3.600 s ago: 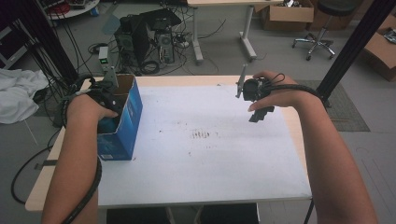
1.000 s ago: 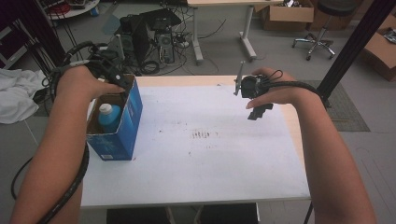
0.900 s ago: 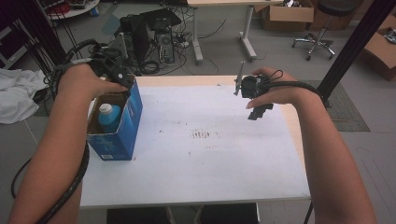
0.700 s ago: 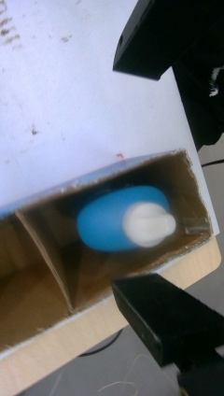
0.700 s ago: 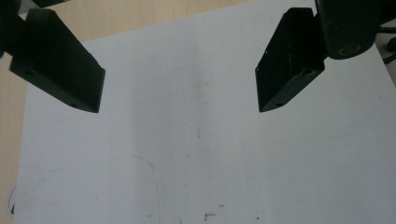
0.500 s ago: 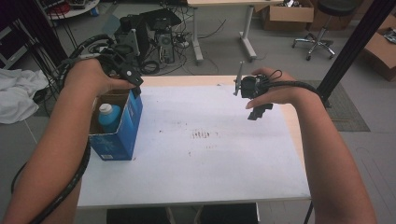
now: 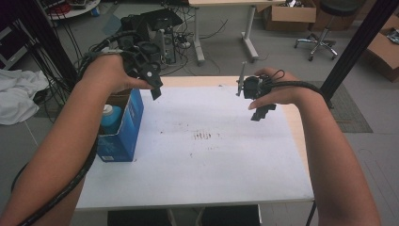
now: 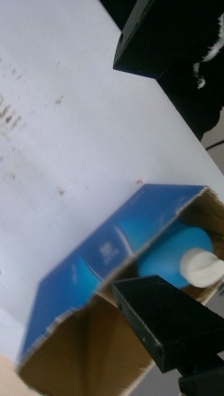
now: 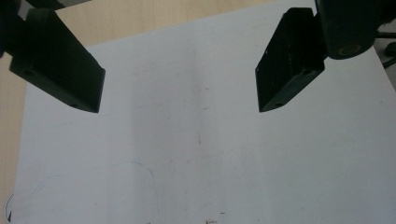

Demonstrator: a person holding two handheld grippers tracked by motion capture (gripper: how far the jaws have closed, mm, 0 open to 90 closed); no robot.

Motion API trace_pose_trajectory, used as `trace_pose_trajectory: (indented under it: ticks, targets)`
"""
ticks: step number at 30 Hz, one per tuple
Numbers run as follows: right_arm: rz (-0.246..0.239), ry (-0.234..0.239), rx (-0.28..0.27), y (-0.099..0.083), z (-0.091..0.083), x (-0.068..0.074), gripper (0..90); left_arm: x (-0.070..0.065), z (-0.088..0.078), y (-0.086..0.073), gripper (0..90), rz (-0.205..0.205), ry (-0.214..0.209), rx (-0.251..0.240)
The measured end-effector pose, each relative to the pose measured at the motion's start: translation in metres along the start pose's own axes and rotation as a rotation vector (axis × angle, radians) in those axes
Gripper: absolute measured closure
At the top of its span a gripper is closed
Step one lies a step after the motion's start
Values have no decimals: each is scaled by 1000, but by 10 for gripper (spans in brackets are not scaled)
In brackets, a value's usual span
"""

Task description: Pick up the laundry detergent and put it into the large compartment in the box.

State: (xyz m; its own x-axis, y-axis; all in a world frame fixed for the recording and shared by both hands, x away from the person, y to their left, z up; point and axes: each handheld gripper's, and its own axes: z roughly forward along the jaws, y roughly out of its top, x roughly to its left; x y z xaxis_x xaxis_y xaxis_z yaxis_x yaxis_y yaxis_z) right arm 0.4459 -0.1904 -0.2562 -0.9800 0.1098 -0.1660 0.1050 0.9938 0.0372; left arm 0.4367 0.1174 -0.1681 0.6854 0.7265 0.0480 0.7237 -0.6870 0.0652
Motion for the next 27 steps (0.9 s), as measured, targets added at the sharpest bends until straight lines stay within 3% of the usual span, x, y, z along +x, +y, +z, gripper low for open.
trace_pose_trajectory:
  ticks: [3, 4, 5, 9, 10, 11, 15, 22, 26, 27]
  targets:
    - [-3, 1, 6, 1, 0, 0, 158, -11, 2, 7, 1, 72, -5, 0]
    - [-4, 2, 5, 1, 1, 0, 158, -11, 2, 7, 1, 72, -5, 0]
    - [-5, 2, 6, 1, 1, 0, 158, -17, 4, 12, 1, 119, -16, -2]
    - [-8, 4, 9, 2, 1, 0, 158, -26, 8, 20, 1, 189, -28, 2]
    - [-8, 3, 12, 2, 1, 0, 159, -26, 8, 20, 1, 189, -28, 2]
    - [-7, 3, 11, 1, 1, 0, 158, -30, 11, 23, 1, 218, -33, 6]
    - [-6, 2, 14, 1, 1, 0, 158, -35, 17, 28, 1, 266, -39, 10]
    - [-8, 10, 24, 1, 3, -1, 159, -42, 28, 30, 1, 405, -58, 22]
    - [-16, 12, 28, 3, 4, -2, 158, -45, 34, 28, 1, 494, -77, 4]
    - [-18, 13, 27, 4, 4, -2, 158, -45, 34, 28, 1, 494, -77, 4]
